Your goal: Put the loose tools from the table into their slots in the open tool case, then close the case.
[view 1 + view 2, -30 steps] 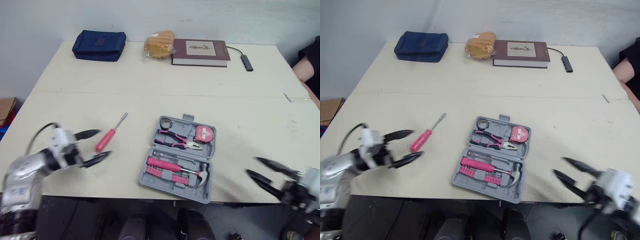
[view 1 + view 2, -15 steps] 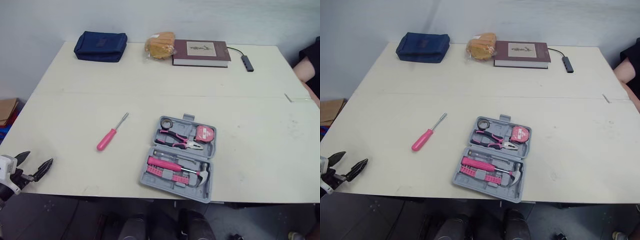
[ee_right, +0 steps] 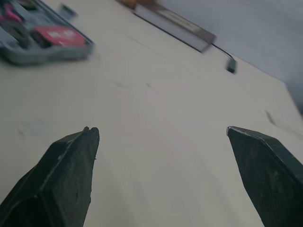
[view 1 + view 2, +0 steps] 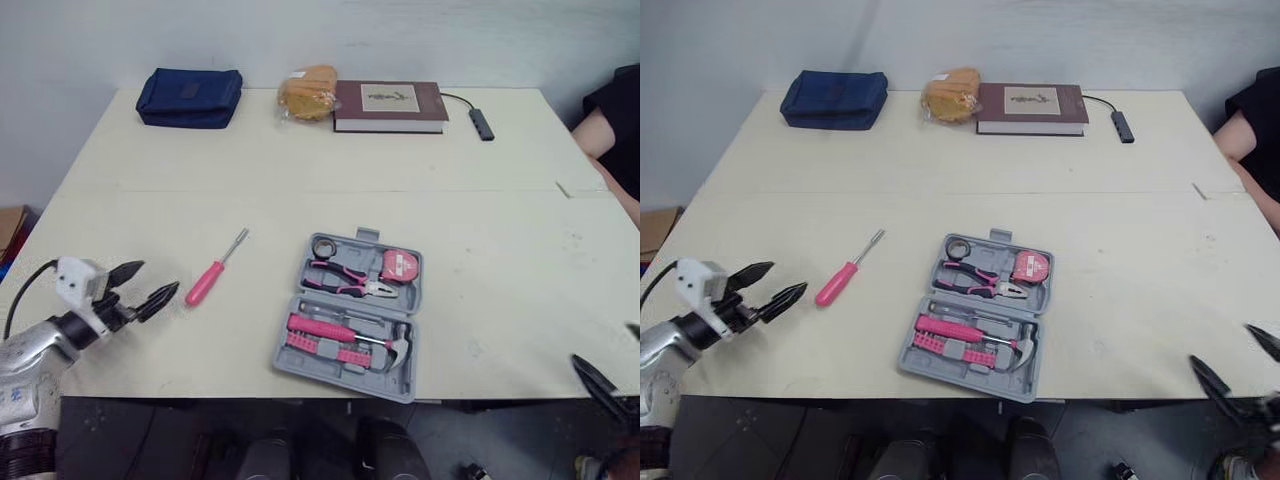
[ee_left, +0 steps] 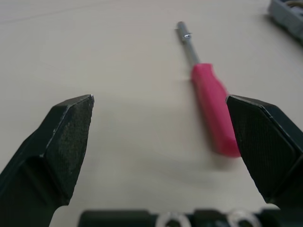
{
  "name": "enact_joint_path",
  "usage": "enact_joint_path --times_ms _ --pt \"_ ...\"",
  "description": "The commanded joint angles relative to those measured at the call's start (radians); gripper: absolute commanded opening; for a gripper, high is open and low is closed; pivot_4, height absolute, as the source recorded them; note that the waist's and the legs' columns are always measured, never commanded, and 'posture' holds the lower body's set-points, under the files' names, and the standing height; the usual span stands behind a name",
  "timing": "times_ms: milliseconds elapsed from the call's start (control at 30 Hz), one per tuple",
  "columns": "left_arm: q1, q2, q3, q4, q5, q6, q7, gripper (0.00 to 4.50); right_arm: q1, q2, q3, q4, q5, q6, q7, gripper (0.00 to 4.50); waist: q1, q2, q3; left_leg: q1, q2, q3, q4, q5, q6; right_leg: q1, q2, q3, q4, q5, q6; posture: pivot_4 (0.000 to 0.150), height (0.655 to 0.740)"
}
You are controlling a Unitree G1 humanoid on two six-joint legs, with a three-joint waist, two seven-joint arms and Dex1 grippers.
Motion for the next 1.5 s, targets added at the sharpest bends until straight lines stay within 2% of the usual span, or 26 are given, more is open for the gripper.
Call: enact_joint_path --times_ms 33,233,333,533,667,867,967,1033,1167,1300,1500 --pt "-0.031 0.047 -0.032 -0.114 -0.029 0.199 0.056 4.5 -0.014 -0.02 0.052 -0.169 0.042 0.079 -0.006 4.47 0.001 0.001 0.0 0.0 0.0 0.0 0.0 0.0 0.0 0.0 0.0 0.0 0.0 0.0 0.0 0.15 0.74" --pt "-0.144 0.095 -0.157 -0.21 0.036 0.516 0.215 4.5 -0.073 -0.083 0.198 -0.4 0.058 0.216 0.028 4.47 0.009 -0.001 0.001 -0.001 0.0 0.0 0.0 0.0 0.0 0.0 0.001 0.0 0.002 0.0 0.0 0.15 0.74" --pt "-0.166 0.076 -0.181 -0.227 0.059 0.551 0.254 4.5 -0.101 -0.096 0.237 -0.46 0.063 0.263 0.028 4.47 0.012 -0.001 0.001 -0.001 0.0 0.0 0.0 0.0 0.0 -0.001 0.002 0.0 0.003 0.0 0.0 0.15 0.74" --pt "-0.175 0.041 -0.265 -0.236 0.123 0.508 0.268 4.5 -0.19 -0.094 0.308 -0.539 0.028 0.32 -0.011 4.47 0.023 -0.002 0.001 -0.001 -0.001 0.0 0.002 0.001 0.001 -0.001 0.003 0.0 0.002 0.0 0.0 0.15 0.74" --pt "-0.18 0.016 -0.265 -0.231 0.129 0.481 0.261 3.39 -0.203 -0.097 0.304 -0.562 0.012 0.356 -0.038 4.5 0.029 -0.002 0.001 -0.002 -0.001 0.0 0.002 0.001 0.0 -0.001 0.002 0.0 0.001 0.0 0.0 0.15 0.74" --pt "-0.193 -0.003 -0.283 -0.213 0.143 0.463 0.239 0.66 -0.21 -0.102 0.303 -0.597 -0.006 0.395 -0.063 4.5 0.027 -0.002 0.001 -0.003 -0.001 0.0 0.002 0.001 0.001 -0.001 0.003 -0.001 0.002 0.0 0.0 0.15 0.74" --pt "-0.212 -0.014 -0.27 -0.194 0.145 0.396 0.213 0.55 -0.209 -0.107 0.291 -0.621 -0.01 0.418 -0.082 4.5 0.027 -0.002 0.001 -0.002 -0.001 0.0 0.002 0.001 0.001 -0.001 0.003 -0.001 0.002 0.0 0.0 0.15 0.74" --pt "-0.228 -0.029 -0.248 -0.195 0.11 0.364 0.171 0.55 -0.204 -0.111 0.281 -0.634 -0.011 0.43 -0.092 4.5 0.027 -0.003 0.001 -0.003 -0.001 0.0 0.002 0.002 0.001 -0.001 0.003 -0.001 0.002 0.0 0.0 0.15 0.74" --pt "-0.28 0.005 -0.274 -0.226 0.049 0.165 -0.117 0.55 -0.158 -0.119 0.233 -0.663 -0.018 0.462 -0.121 4.5 0.028 -0.005 0.003 -0.005 -0.001 -0.001 0.002 0.002 0.001 -0.002 0.003 -0.002 0.002 0.0 0.0 0.15 0.74" --pt "-0.302 0.045 -0.34 -0.24 0.048 0.039 -0.331 0.55 -0.122 -0.116 0.196 -0.688 -0.009 0.488 -0.151 4.5 0.024 -0.005 0.002 -0.008 -0.001 -0.002 0.003 0.003 0.001 -0.003 0.004 -0.004 0.001 0.0 0.0 0.15 0.74" --pt "-0.372 0.047 -0.532 -0.337 0.022 0.041 -0.568 0.55 0.028 -0.104 0.117 -0.777 0.005 0.53 -0.165 4.5 0.03 -0.005 0.002 -0.01 -0.001 -0.003 0.004 0.004 0.002 -0.004 0.009 -0.005 0.001 0.0 0.001 0.15 0.74"
